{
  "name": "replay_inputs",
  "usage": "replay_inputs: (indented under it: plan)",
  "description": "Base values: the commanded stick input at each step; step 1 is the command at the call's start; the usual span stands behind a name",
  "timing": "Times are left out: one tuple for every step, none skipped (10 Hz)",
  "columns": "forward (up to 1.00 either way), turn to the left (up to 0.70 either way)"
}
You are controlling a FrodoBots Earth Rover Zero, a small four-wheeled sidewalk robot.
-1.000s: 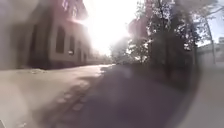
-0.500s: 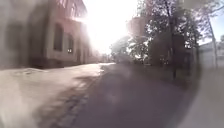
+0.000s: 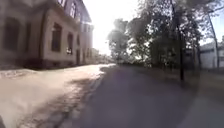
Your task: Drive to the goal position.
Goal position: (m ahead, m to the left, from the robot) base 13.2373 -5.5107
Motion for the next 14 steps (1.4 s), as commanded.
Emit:
replay_inputs:
  plan:
    - [0.85, 0.0]
    - [0.85, 0.09]
    - [0.85, 0.23]
    - [0.85, 0.02]
    - [0.85, 0.0]
    - [0.85, 0.0]
    - [0.85, 0.0]
    - [0.85, 0.0]
    - [0.85, 0.0]
    - [0.85, 0.0]
    - [0.85, 0.0]
    - [0.85, 0.0]
    - [0.85, 0.0]
    - [0.85, 0.0]
